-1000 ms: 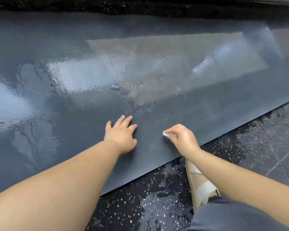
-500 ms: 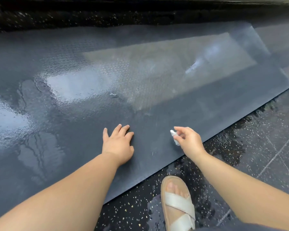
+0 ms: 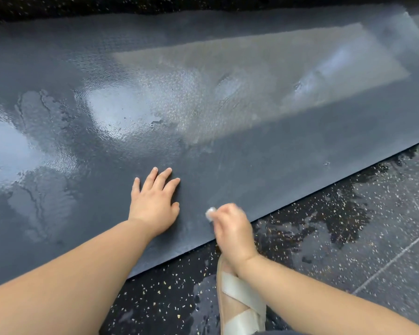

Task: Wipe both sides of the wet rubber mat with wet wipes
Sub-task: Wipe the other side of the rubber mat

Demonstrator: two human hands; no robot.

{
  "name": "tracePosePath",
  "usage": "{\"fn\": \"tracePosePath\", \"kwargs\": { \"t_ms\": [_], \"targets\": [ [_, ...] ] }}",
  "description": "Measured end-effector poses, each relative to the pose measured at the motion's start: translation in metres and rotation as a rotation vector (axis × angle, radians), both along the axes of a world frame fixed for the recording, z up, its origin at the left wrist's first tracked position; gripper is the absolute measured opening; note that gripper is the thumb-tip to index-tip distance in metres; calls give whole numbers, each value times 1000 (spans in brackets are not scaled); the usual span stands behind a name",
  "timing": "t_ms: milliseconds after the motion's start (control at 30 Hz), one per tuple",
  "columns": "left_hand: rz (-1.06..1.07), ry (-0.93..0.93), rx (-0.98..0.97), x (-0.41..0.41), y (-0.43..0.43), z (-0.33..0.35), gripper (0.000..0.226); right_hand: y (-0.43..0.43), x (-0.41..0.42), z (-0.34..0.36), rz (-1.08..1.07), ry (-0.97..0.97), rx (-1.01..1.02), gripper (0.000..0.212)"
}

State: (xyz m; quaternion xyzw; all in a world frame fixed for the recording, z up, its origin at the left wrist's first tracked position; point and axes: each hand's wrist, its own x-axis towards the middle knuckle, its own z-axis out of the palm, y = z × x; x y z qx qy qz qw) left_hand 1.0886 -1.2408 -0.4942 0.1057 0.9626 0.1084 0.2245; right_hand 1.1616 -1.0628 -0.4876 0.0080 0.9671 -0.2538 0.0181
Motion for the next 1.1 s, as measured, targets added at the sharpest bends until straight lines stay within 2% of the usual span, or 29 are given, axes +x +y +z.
{"fn": "tracePosePath", "kwargs": {
  "t_ms": [67, 133, 167, 233, 333, 433, 500, 567, 633, 700, 733, 800, 867, 967, 1033, 1100],
  "targets": [
    [-2, 7, -14, 0, -1, 0, 59, -17, 17, 5, 260, -47, -57, 9],
    [-9, 15, -25, -1, -3, -2, 60, -14, 19, 8, 375, -94, -143, 10],
    [-13, 12, -27, -1, -3, -2, 60, -5, 11, 9, 315, -78, -182, 8],
    [-11, 5, -26, -2, -3, -2, 60, 27, -15, 12, -30, -53, -232, 5],
    [7, 6, -28, -1, 0, 0, 60, 100, -50, 15, -489, -81, -107, 18],
    [24, 2, -26, 1, 2, 1, 60, 128, -48, 6, -608, -160, 26, 23],
    [46, -2, -25, 1, 5, 2, 60, 103, -33, 4, -481, -144, 124, 21],
    [77, -2, -26, 2, 10, 3, 59, 65, -12, 3, -184, -106, 145, 16],
    [107, 3, -39, 5, 16, 3, 61, 25, 10, 5, 168, -211, 100, 13],
    [113, 6, -66, 9, 20, 2, 64, 4, 21, 11, 364, -284, -46, 11],
    [110, 10, -78, 10, 20, 2, 65, 7, 19, 14, 326, -229, -159, 9],
    [102, 13, -89, 11, 20, 1, 65, 29, -2, 21, 51, -72, -295, 8],
    [90, 17, -95, 11, 18, 1, 65, 67, -36, 23, -243, -11, -231, 11],
    [81, 20, -104, 10, 17, 2, 65, 129, -79, 16, -567, -57, -146, 20],
    [82, 18, -101, 11, 17, 3, 65, 138, -89, 6, -629, -129, -62, 18],
    [85, 19, -95, 10, 17, 4, 65, 107, -84, 0, -488, -150, 33, 15]
  ]
}}
